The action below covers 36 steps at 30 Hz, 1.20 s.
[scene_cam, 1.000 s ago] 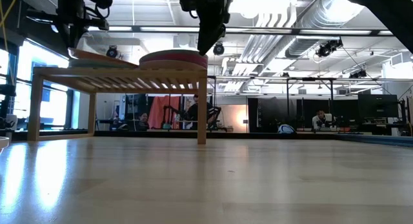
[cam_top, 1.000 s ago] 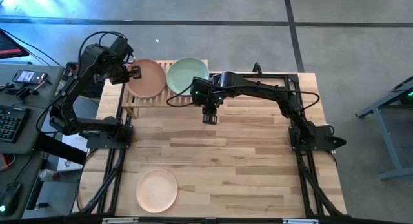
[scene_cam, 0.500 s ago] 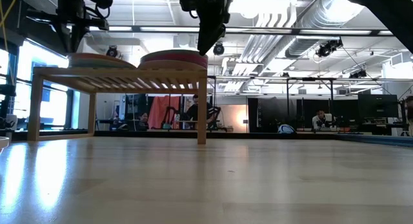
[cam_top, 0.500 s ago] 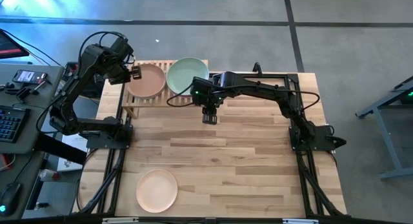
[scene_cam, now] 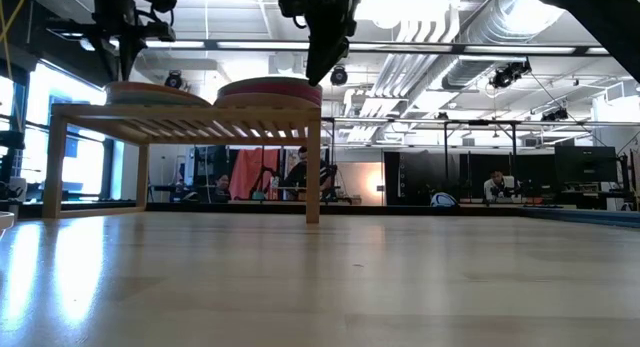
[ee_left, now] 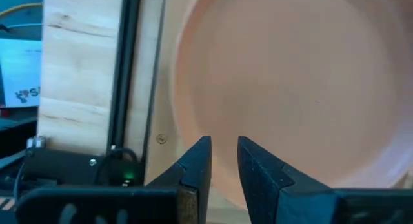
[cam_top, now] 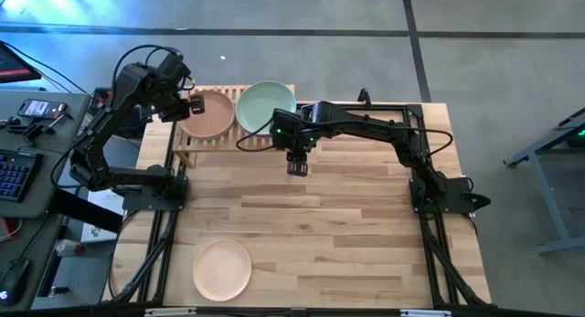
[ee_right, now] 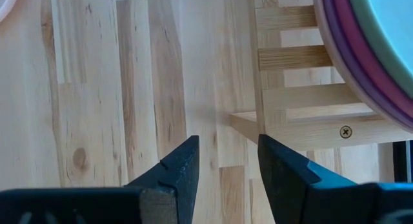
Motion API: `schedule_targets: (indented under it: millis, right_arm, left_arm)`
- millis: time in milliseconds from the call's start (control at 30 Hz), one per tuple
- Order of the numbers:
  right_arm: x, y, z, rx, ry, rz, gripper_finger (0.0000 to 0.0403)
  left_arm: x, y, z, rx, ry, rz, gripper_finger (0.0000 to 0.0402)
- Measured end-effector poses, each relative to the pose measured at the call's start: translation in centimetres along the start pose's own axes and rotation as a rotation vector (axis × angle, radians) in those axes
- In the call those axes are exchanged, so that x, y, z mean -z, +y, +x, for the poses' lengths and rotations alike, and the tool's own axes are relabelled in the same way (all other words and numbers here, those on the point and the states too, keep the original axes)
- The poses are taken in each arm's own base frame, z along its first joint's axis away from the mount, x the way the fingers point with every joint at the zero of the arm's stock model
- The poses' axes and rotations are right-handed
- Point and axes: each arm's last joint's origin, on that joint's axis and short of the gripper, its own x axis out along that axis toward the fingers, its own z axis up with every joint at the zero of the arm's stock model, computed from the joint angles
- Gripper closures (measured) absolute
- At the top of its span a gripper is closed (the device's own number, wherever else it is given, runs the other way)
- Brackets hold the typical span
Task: Place and stack plates onto a shelf
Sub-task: Stack the brown plate on top of the gray plate on the shelf
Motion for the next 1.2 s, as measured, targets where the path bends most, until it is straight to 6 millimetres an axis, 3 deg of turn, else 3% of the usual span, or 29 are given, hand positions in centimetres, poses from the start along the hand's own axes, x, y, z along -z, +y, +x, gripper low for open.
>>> schedule_targets:
  millis: [200, 500, 1200]
  right_arm:
    - [0.0, 0.0, 0.0, 0.0, 0.0, -0.001, 0.0268]
    - [0.0, 0.0, 0.0, 0.0, 0.0, 0.026, 0.0268]
    - [0.0, 0.0, 0.0, 0.0, 0.0, 0.055, 0.0268]
  left_arm:
    - [-0.3, -0.7, 0.2, 0.023, -0.021, 0.015, 0.0344]
    - [-1.1, -1.8, 2.8, -0.034, 0.087, 0.058, 0.0348]
    - [-2.0, -2.9, 4.5, -0.061, 0.157, 0.116, 0.0348]
